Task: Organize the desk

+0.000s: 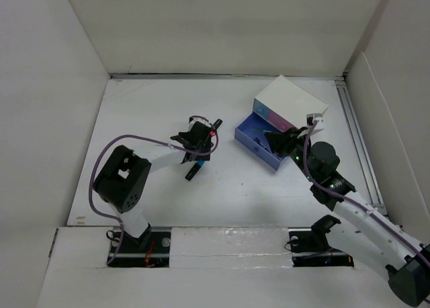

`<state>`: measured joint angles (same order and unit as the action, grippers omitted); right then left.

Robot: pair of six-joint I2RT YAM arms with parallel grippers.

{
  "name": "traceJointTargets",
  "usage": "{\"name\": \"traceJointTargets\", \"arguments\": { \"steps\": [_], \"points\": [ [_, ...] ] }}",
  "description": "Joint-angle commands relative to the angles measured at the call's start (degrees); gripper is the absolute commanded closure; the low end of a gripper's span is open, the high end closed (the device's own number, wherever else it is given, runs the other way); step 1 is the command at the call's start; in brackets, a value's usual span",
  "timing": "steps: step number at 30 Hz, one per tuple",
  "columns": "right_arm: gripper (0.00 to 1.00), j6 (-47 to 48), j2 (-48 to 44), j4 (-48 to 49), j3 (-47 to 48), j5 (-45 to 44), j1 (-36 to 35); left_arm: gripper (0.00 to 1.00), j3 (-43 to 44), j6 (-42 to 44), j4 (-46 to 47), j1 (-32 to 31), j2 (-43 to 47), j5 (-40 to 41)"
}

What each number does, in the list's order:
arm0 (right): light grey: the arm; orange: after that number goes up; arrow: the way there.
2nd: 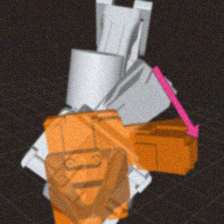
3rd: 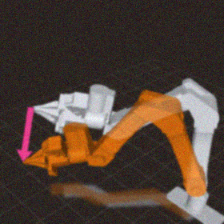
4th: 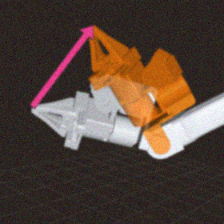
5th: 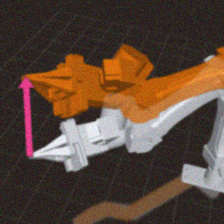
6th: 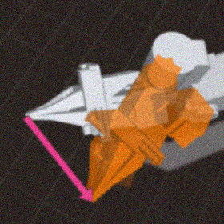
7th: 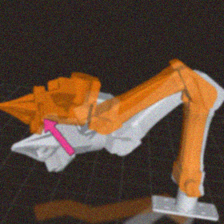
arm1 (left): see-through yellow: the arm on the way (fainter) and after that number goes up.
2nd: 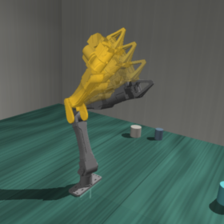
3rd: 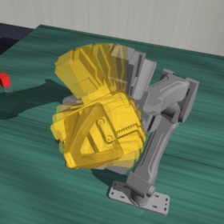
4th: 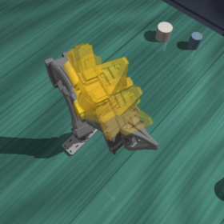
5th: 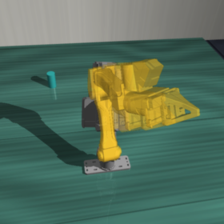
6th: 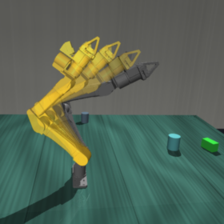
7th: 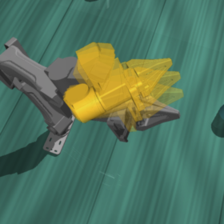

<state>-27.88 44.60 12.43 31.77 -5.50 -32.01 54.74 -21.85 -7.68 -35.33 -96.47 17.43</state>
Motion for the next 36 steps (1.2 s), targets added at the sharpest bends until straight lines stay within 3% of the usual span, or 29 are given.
{"name": "traceJointTargets", "arguments": {
  "steps": [1, 16, 19, 23, 34, 36],
  "points": [
    [0.62, 0.0, -0.6, 2.6, 0.4, 0.7, -0.6, 0.35, 2.5, 1.6, 0.2, 1.1, 0.9, 0.1],
    [0.62, -0.1, 0.4, 3.0, 0.5, 1.2, -0.6, 0.38, 3.0, 0.6, 1.6, 3.4, -0.5, 1.1],
    [0.62, 0.0, 0.4, 3.0, 0.4, 0.8, -0.6, 0.44, 3.6, 0.3, 1.5, 4.0, -2.6, 0.5],
    [0.62, -0.1, 0.7, 3.1, 0.4, 0.8, -0.6, 0.72, 3.6, -0.1, 1.3, 4.0, -3.1, 0.0],
    [0.62, 0.1, 0.8, 3.0, 0.5, 0.1, -0.6, 0.72, 3.1, -1.5, -3.0, 2.9, -2.5, -1.6],
    [0.62, 0.0, 0.7, 3.0, 0.4, 0.0, -0.6, 0.78, 2.4, -2.5, -4.0, 2.3, -3.1, -0.7]
  ]
}}
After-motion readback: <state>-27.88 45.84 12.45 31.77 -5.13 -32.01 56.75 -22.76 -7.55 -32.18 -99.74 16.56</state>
